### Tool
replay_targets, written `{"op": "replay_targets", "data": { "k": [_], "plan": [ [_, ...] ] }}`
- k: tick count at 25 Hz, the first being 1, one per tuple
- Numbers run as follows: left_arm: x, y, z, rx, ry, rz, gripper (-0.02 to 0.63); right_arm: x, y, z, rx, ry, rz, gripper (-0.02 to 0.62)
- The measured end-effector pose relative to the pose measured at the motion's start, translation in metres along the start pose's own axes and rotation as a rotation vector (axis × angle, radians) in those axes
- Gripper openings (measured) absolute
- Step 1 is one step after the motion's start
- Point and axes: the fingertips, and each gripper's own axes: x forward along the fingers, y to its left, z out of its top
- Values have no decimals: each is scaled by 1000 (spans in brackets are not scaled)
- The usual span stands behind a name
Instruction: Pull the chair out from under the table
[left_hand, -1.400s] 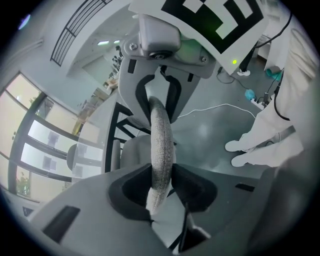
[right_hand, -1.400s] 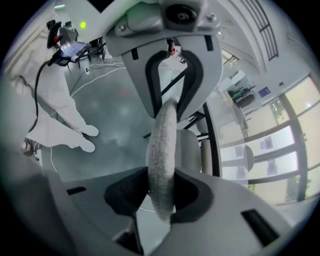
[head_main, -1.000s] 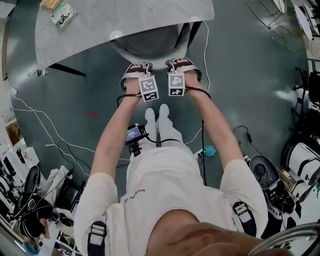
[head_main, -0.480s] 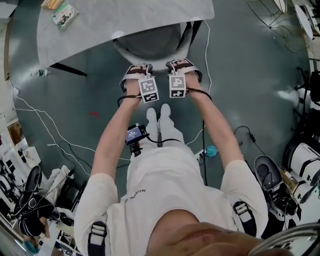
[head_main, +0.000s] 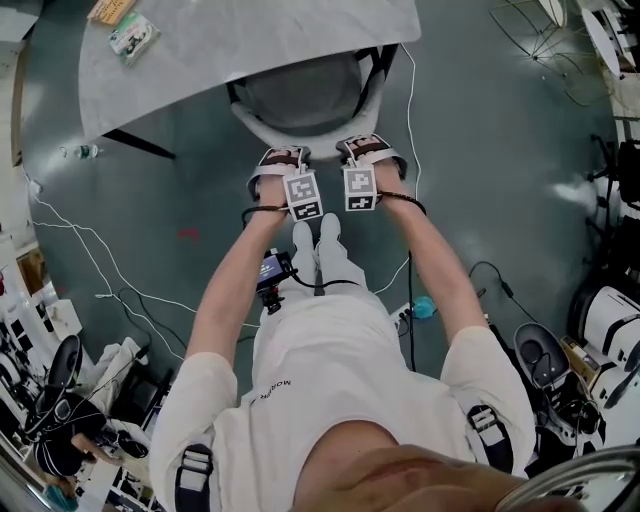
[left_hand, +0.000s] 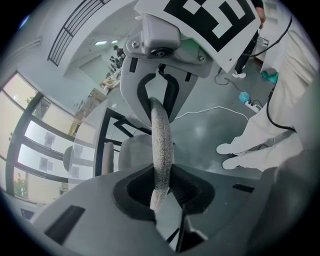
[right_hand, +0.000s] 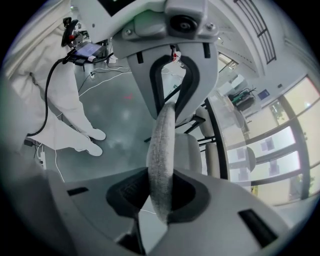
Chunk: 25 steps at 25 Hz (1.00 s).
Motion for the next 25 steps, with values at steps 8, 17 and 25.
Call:
{"op": "replay_targets", "data": {
  "k": [8, 17, 25],
  "plan": [
    [-16, -33, 11, -11, 4, -17, 77, -19, 32, 7, 5, -2, 5, 92],
    [-34, -72, 15, -19, 7, -41, 77, -35, 69, 18, 7, 0, 12, 94],
    [-51, -109, 15, -29, 8, -53, 77, -51, 103, 35, 21, -11, 25, 94]
  ]
}}
